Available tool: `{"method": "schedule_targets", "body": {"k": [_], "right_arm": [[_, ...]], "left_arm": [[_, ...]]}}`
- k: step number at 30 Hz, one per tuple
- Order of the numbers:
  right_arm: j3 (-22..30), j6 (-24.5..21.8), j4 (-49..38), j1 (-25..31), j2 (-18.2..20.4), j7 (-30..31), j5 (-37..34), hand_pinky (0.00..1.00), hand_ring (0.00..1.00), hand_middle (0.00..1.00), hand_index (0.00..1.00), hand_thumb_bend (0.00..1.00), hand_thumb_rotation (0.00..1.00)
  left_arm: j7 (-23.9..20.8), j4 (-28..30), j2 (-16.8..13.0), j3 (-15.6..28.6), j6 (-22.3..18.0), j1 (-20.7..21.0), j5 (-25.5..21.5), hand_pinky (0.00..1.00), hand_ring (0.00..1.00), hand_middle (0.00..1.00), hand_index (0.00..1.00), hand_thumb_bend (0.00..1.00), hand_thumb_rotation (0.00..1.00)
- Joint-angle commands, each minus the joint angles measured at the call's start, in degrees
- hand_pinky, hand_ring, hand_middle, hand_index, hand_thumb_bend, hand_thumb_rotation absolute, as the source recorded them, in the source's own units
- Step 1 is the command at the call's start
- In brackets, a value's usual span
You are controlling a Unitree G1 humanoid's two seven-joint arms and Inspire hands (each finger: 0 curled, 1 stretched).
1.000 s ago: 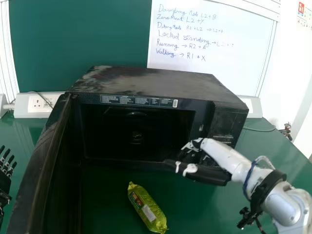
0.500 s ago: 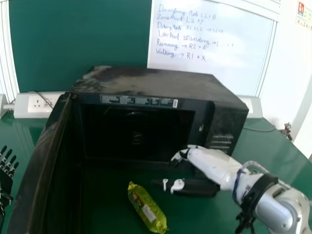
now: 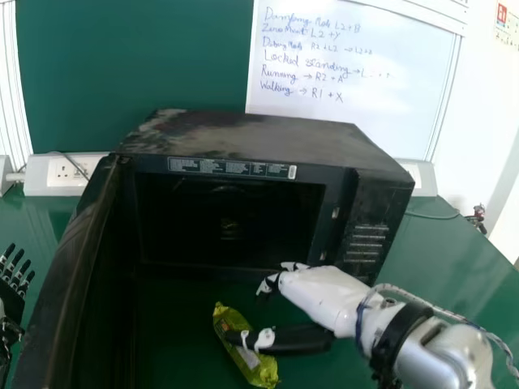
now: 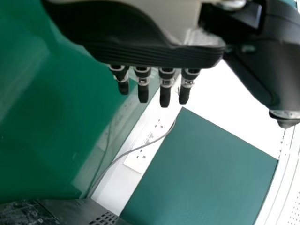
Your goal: Put biscuit inside oven
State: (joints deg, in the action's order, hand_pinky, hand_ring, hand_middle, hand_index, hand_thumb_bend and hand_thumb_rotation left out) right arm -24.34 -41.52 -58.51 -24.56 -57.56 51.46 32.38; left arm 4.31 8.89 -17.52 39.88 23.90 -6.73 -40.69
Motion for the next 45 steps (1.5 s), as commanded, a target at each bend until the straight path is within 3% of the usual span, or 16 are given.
{"method": "schedule_targets", "body": {"k": [1,4,8,13,34,37,45], "right_arm": [[-2.8,-2.5,-0.6,-2.1,2.2,3.1,4.1,0.63,0.69,0.73,0.75,0.96,0.49],[-5.9,-4.2,-0.6,-3.3,5.3,7.0,10.0,0.63,0.69,0.73,0.73,0.97,0.48],[-7.4,-2.8,-0.4,-3.1,8.8,11.7,16.3,0.66,0.73,0.75,0.73,0.97,0.52],[-6.5,1.3,0.3,-0.9,12.9,15.3,22.7,0.66,0.74,0.77,0.76,0.97,0.55],[-1.0,18.8,8.3,6.6,34.1,26.8,44.0,0.73,0.82,0.86,0.88,1.0,0.49],[0.2,21.4,8.7,6.9,36.2,28.5,46.3,0.72,0.82,0.86,0.88,1.0,0.47],[4.0,29.6,8.9,8.2,37.2,28.7,47.1,0.61,0.75,0.8,0.85,1.0,0.49]], "left_arm": [[1.1,0.0,0.3,-0.6,-1.5,0.0,0.6,0.74,0.78,0.82,0.83,0.69,0.13],[0.6,0.5,0.4,-0.8,-1.5,-0.1,0.8,0.74,0.78,0.83,0.84,0.69,0.13],[-0.2,1.3,0.9,-0.8,-1.2,-0.2,0.7,0.73,0.79,0.83,0.84,0.67,0.12],[0.1,1.6,0.9,-0.9,-1.3,-0.4,1.6,0.74,0.79,0.84,0.84,0.65,0.14],[0.7,1.0,0.7,0.0,-1.2,-0.5,0.8,0.72,0.77,0.82,0.83,0.69,0.13],[1.0,0.8,0.7,0.3,-1.1,-0.5,0.3,0.73,0.78,0.83,0.84,0.68,0.13],[1.6,0.3,0.2,0.3,-1.4,-0.6,0.8,0.73,0.78,0.83,0.83,0.69,0.14]]}}
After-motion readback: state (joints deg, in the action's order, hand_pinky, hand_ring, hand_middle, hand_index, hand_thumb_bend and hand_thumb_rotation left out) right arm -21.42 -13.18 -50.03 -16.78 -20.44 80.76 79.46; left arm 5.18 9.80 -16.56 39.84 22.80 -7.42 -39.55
